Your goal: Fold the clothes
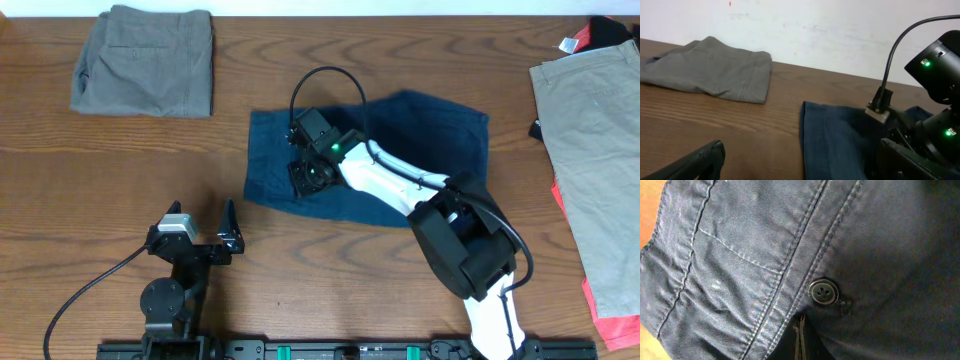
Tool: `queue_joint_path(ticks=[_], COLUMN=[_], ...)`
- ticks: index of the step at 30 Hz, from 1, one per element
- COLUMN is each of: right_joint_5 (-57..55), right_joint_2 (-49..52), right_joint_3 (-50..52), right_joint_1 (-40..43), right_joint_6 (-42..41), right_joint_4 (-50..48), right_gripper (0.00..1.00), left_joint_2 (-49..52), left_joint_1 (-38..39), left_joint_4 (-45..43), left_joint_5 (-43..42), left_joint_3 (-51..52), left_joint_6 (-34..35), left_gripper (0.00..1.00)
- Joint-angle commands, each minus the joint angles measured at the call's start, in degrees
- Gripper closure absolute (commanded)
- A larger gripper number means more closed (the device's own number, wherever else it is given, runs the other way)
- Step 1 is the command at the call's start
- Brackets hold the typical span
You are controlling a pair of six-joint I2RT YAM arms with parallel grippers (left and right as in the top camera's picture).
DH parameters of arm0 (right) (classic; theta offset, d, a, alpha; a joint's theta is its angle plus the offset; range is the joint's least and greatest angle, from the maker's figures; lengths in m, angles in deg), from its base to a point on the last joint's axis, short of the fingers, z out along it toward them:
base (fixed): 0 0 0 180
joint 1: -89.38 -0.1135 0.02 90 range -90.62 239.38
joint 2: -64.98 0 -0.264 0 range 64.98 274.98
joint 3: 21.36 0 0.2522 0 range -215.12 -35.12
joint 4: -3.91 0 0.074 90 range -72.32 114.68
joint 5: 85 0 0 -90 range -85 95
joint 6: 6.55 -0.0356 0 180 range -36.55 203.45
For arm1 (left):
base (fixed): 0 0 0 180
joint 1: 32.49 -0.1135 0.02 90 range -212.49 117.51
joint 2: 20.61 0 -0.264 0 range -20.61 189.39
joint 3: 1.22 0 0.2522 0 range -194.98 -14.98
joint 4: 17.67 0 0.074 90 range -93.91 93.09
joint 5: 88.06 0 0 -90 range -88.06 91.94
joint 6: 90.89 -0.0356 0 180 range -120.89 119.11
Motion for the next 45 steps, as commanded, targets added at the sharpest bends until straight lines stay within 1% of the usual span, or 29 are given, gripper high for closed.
queue_joint_path(ticks=[1, 3, 7, 13, 16, 22, 25, 27, 28, 31, 32, 38, 42, 45], right_joint_5=[4.76, 6.54, 6.6, 5.73, 2.51, -8.61, -13.2, -15.02, -15.61, -16.39, -16.39, -18.82, -21.59, -23.98], right_joint_2=[2.4, 2.38, 1.62, -2.43, -5.57, -12.48, -15.54, -17.49, -18.43, -20.87, -21.46, -22.6, -22.58, -22.58], right_joint_3=[0.11, 0.11, 0.11, 0.11, 0.11, 0.11, 0.11, 0.11, 0.11, 0.11, 0.11, 0.11, 0.13, 0.11], right_joint_1=[-1.7, -1.9, -2.19, -2.71, -3.54, -4.04, -1.68, 1.11, 2.78, 8.7, 10.86, 24.24, 31.71, 35.58], right_joint_6=[-2.43, -2.99, -4.68, -8.59, -9.22, -9.77, -9.53, -8.61, -8.07, -6.49, -5.81, 0.61, 1.01, 1.01], right_joint_4=[1.6, 2.16, 3.61, 4.42, 4.66, 7.61, 10.56, 12.72, 13.75, 16.31, 16.85, 18.38, 18.88, 18.93], right_gripper=[0.99, 0.99, 0.99, 0.99, 0.99, 0.98, 0.84, 0.65, 0.52, 0.05, 0.01, 0.01, 0.01, 0.01], left_joint_2=[-0.24, -0.24, -0.24, -0.24, -0.24, -0.24, -0.24, -0.24, -0.24, -0.24, -0.24, -0.24, -0.24, -0.24], left_joint_1=[0.17, 0.17, 0.17, 0.17, 0.17, 0.17, 0.17, 0.17, 0.17, 0.17, 0.17, 0.17, 0.17, 0.17], left_joint_4=[2.05, 2.05, 2.05, 2.05, 2.05, 2.05, 2.05, 2.05, 2.05, 2.05, 2.05, 2.05, 2.05, 2.05], left_joint_5=[-0.79, -0.79, -0.79, -0.79, -0.79, -0.79, -0.79, -0.79, -0.79, -0.79, -0.79, -0.79, -0.79, -0.79], left_joint_3=[0.9, 0.9, 0.9, 0.9, 0.9, 0.9, 0.9, 0.9, 0.9, 0.9, 0.9, 0.9, 0.9, 0.9], left_joint_6=[-0.98, -0.98, -0.98, -0.98, -0.98, -0.98, -0.98, -0.98, -0.98, -0.98, -0.98, -0.98, -0.96, -0.98], left_gripper=[0.02, 0.02, 0.02, 0.02, 0.02, 0.02, 0.02, 0.02, 0.02, 0.02, 0.02, 0.02, 0.02, 0.02])
